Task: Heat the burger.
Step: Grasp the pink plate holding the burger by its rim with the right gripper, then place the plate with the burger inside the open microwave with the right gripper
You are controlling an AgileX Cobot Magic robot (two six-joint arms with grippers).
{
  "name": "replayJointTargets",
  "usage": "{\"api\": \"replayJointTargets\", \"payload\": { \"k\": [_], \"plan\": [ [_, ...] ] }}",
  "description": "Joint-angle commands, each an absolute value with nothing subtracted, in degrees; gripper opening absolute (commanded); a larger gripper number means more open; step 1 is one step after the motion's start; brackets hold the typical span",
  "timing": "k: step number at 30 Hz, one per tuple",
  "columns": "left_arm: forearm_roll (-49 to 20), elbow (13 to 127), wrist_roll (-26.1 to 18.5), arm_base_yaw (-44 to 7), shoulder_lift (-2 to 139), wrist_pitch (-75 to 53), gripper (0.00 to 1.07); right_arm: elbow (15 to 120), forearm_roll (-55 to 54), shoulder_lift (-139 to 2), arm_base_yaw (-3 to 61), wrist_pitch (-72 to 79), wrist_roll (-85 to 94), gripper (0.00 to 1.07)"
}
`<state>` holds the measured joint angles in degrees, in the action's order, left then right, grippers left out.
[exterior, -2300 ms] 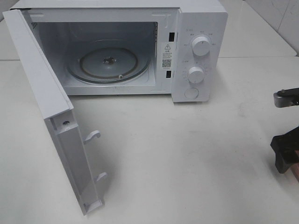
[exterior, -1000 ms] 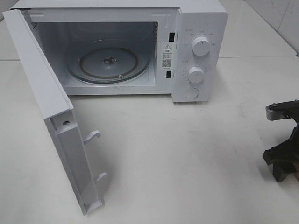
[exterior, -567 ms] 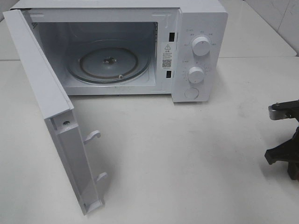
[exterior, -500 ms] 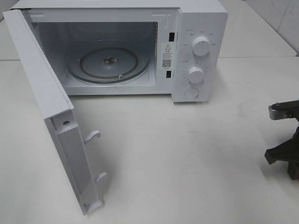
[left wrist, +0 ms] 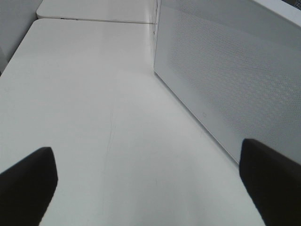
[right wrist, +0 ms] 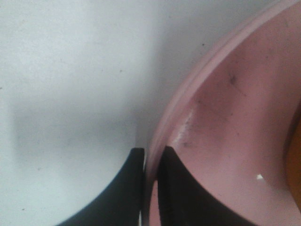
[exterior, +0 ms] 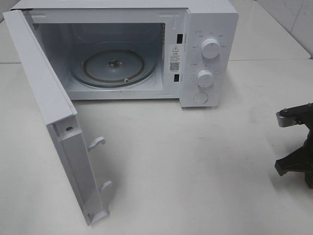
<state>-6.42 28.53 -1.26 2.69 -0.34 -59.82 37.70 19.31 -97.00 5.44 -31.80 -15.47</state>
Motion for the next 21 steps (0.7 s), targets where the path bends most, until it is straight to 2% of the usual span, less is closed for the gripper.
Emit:
{"api": "replayJointTargets", "payload": {
  "k": [1,13,21],
  "plan": [
    [-6.53,28.36,-1.15,2.41,-1.83,-59.24,1.03,37.36,25.1,-96.14,8.02,-33.75,-22.23,0.0],
    [-6.53,28.36,-1.15,2.41,-1.83,-59.24,1.03,37.36,33.98,-91.62,14.55,-41.48,-29.74,0.0],
    [-6.53,28.36,-1.15,2.41,-1.83,-59.24,1.03,37.36,34.72,-90.58,17.53,-45.26,-29.68,0.0]
  ]
}}
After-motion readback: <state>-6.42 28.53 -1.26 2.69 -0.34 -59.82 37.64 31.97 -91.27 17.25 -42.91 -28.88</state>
